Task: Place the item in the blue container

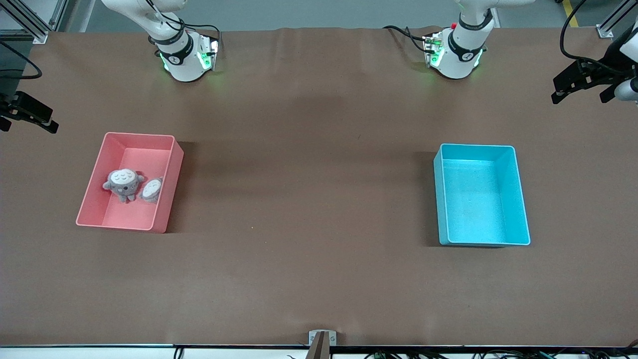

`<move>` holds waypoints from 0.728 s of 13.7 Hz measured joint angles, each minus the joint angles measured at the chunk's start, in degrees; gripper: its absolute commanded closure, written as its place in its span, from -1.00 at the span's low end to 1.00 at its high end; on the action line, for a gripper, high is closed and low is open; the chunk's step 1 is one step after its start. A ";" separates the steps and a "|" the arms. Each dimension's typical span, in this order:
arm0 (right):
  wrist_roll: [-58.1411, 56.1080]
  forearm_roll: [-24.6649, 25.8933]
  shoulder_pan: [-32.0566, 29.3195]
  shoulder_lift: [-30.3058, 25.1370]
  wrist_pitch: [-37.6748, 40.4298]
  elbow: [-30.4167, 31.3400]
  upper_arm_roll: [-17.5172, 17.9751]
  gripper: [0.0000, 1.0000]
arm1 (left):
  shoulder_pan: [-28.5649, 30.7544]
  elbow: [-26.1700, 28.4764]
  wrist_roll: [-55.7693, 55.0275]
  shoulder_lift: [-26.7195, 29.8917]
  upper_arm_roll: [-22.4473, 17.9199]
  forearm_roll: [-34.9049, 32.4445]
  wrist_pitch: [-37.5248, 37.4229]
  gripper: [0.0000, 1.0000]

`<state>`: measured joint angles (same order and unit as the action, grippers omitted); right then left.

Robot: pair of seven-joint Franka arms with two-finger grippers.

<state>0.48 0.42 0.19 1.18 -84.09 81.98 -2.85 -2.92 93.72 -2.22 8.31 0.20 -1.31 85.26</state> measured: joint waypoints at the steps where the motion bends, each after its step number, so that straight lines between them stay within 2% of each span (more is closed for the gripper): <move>1: 0.00 0.00 0.00 0.00 0.00 0.00 0.00 -1.00 | 0.00 -0.17 0.00 -0.17 -0.02 0.00 0.03 -1.00; 6: 0.00 0.00 0.00 0.00 0.00 0.00 0.00 -1.00 | 0.06 -4.11 0.00 -2.57 -0.35 0.00 0.22 -1.00; 10: 0.00 0.00 0.00 0.00 0.00 0.00 0.00 -1.00 | 0.16 -4.93 0.00 -3.63 -0.58 0.00 0.17 -1.00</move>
<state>0.48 0.42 0.19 1.18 -84.09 81.98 -2.85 -2.76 88.79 -2.22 4.68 -0.38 -1.31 85.42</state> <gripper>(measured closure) 0.000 0.000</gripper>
